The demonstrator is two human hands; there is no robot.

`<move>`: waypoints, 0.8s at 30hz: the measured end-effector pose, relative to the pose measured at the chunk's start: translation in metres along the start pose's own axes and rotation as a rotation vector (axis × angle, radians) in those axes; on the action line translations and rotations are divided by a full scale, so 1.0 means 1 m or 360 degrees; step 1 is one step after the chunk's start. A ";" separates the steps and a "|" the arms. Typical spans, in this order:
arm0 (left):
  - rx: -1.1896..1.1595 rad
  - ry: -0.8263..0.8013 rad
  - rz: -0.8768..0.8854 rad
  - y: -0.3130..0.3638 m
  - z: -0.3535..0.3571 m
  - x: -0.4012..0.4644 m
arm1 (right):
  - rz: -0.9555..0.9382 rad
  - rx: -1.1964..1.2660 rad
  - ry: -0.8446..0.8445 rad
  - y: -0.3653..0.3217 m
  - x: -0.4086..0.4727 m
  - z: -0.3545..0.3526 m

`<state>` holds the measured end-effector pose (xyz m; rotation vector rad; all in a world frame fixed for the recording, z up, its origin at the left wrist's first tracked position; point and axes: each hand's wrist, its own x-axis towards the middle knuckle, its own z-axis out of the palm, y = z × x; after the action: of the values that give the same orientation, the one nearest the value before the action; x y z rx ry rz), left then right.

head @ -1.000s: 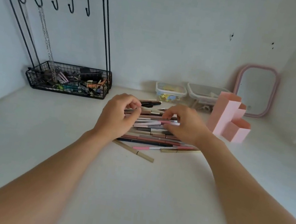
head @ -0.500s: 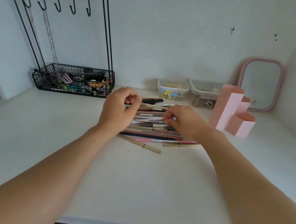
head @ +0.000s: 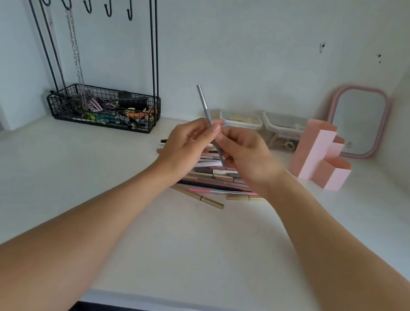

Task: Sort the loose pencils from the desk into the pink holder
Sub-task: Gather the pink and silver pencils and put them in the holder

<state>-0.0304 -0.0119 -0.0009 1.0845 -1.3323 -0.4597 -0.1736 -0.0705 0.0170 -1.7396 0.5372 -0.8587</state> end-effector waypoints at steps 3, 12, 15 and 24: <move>-0.0009 -0.0006 0.0047 -0.008 0.003 0.002 | 0.0022 -0.0071 -0.0001 0.005 0.000 0.004; 0.0041 0.0141 -0.0146 -0.011 -0.007 0.001 | 0.0078 -0.1493 -0.0065 -0.002 -0.003 -0.087; 0.0106 0.0182 -0.0204 -0.013 -0.010 0.004 | 0.0210 -0.1621 -0.0226 0.004 -0.004 -0.096; -0.0110 0.0196 -0.0375 -0.008 -0.014 0.008 | 0.0252 -0.1642 -0.0306 0.006 -0.001 -0.092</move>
<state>-0.0130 -0.0172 -0.0015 1.1986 -1.0785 -0.5987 -0.2442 -0.1287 0.0264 -2.6114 1.0858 -0.2661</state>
